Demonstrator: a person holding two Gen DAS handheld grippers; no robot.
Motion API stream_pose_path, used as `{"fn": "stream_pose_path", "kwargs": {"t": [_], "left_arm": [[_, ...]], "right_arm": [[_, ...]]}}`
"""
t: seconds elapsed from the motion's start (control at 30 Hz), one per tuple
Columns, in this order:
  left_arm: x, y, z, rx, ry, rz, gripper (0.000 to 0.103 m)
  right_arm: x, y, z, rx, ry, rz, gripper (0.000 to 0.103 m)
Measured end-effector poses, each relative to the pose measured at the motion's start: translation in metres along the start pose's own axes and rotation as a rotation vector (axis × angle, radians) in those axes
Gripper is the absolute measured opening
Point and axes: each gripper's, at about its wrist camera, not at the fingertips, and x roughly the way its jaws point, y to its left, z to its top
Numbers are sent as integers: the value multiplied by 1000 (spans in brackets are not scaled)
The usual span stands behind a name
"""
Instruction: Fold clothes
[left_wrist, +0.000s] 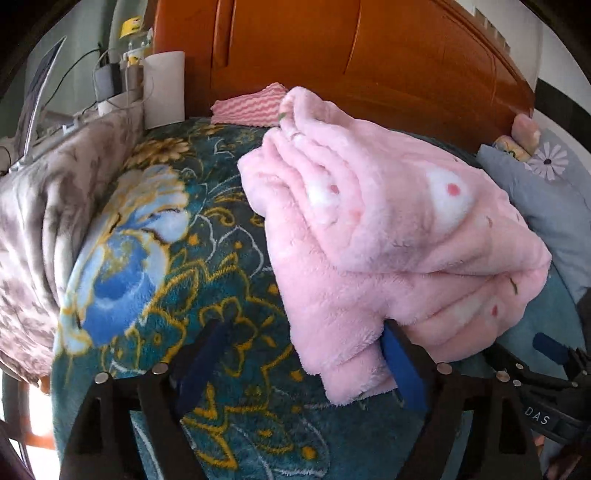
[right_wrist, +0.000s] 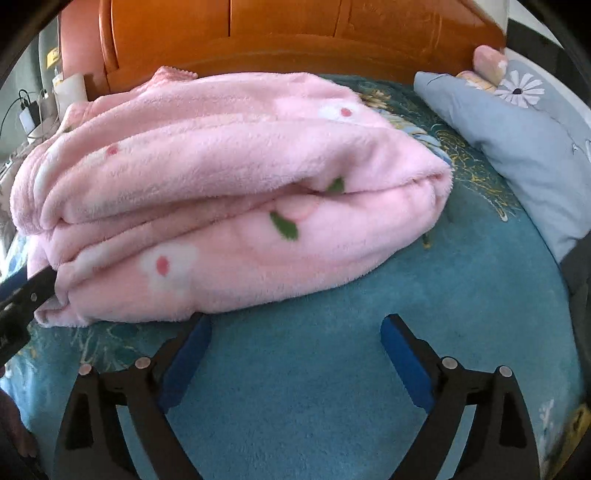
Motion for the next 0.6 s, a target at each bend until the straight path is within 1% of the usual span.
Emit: {"fn": "stream_pose_path", "kwargs": {"t": [0.1, 0.17, 0.2, 0.23, 0.3, 0.33, 0.47, 0.6], "left_arm": [[-1, 2, -1, -5, 3, -17, 91], [-2, 4, -1, -11, 11, -41, 95], [-2, 5, -2, -14, 15, -52, 98], [-3, 4, -3, -9, 21, -61, 103], [-3, -4, -7, 27, 28, -63, 103], [-3, -8, -10, 46, 31, -59, 103], [9, -33, -16, 171, 72, 77, 103], [9, -33, -18, 166, 65, 73, 103]], "right_arm": [[1, -6, -3, 35, -15, -2, 102], [2, -9, -4, 42, -13, 0, 102], [2, -9, -5, 41, -15, -3, 102], [2, -8, -4, 39, -15, -6, 103], [4, -8, -4, 39, -17, -8, 103], [5, -10, -4, 42, -17, -9, 103], [6, -10, -5, 49, -15, -14, 103], [6, -10, -6, 47, -15, -18, 103]]}}
